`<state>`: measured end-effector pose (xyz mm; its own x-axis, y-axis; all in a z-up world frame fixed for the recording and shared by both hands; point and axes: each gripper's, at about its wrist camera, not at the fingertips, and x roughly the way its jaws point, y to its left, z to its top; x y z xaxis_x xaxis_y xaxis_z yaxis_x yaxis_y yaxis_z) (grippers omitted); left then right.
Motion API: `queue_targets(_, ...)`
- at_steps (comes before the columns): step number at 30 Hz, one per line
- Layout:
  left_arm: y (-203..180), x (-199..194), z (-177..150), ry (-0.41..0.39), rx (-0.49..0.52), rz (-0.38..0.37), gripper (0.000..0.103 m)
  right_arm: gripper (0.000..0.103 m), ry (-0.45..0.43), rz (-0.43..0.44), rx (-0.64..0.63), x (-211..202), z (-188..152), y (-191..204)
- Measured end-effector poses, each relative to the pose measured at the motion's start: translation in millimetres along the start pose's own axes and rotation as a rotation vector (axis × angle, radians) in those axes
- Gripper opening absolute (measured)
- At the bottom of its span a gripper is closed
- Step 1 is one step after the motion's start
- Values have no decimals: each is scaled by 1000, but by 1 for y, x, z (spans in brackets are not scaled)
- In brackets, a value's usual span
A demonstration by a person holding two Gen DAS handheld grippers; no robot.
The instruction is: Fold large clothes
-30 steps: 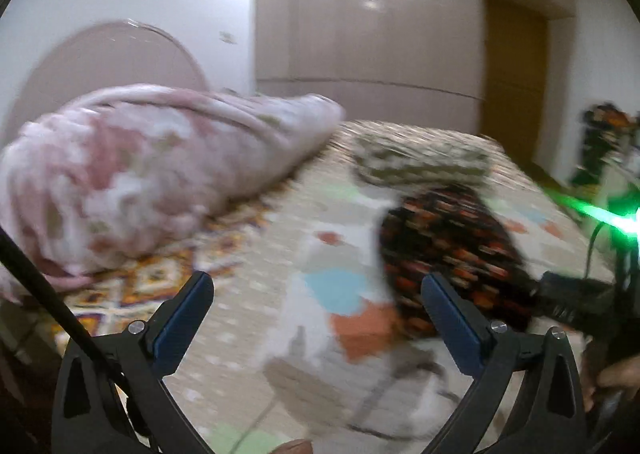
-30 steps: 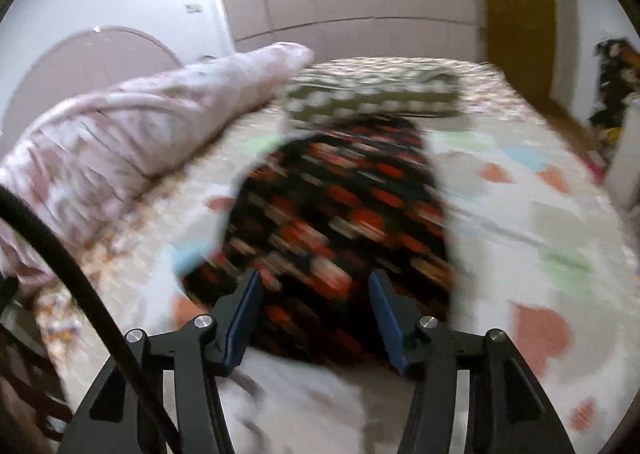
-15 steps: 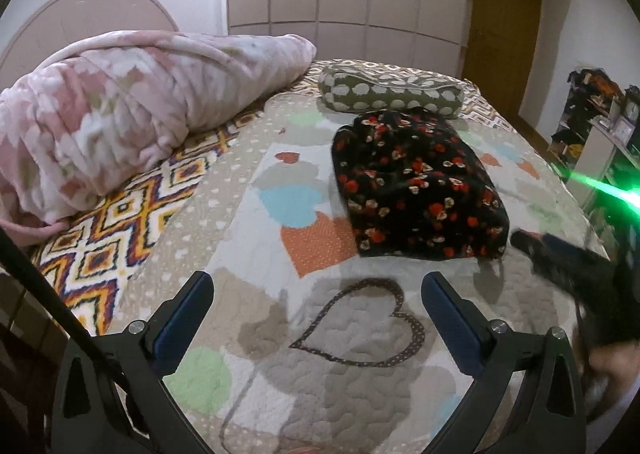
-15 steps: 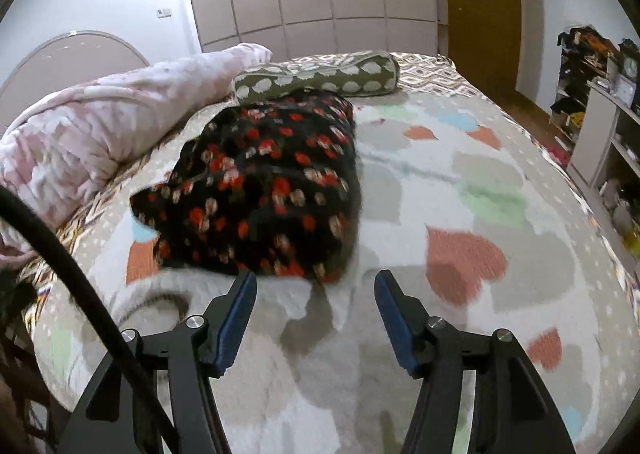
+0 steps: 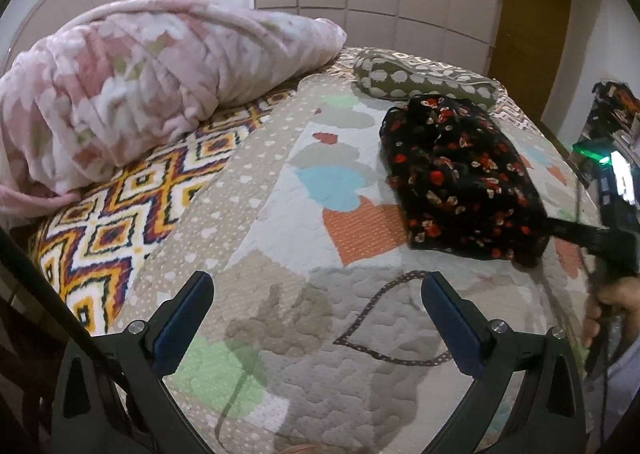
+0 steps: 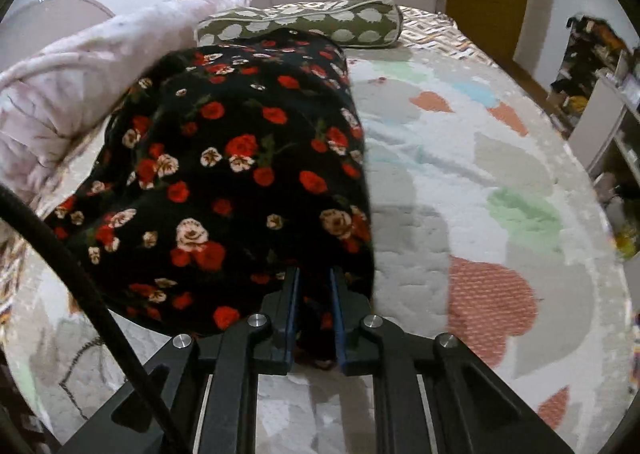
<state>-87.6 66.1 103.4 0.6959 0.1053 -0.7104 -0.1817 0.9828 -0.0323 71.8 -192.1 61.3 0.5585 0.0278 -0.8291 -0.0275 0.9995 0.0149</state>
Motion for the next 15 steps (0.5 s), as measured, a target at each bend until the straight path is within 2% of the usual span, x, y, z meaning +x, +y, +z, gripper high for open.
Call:
queue_targets(3,5,7,-1,8,-15,4,103,13,-77,-16,-26,-28,2,19)
queue_targets(7,5,9,-2,12,-16,4,103,13,-174,138,-103,-52,13,61)
queue_targets(9,6,9,-2,14,-15,2,103,13,-155,230,-123,-45,21,83)
queue_targets(11,7,8,-3,13,-14,5,103,13,-133,263,-126,-32,26,99)
queue_targets(14,11,7,-5,13,-13,12,103,15,10,369,-112,9,24,116)
queue_targets(15,12,7,-6,13,-15,13,103,15,28,373,-110,15,21,117)
